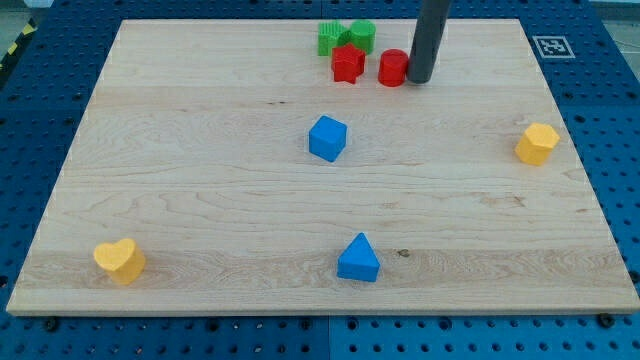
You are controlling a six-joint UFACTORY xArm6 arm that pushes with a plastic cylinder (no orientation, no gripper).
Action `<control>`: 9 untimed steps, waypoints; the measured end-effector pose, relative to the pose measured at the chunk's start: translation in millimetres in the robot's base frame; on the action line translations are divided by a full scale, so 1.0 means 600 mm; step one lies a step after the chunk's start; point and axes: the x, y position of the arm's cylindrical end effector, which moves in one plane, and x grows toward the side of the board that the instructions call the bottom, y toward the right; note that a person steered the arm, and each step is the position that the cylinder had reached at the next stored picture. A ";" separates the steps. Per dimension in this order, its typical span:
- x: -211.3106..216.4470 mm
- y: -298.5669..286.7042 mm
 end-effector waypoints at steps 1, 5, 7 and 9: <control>-0.013 -0.046; 0.083 -0.142; 0.077 -0.173; 0.084 -0.173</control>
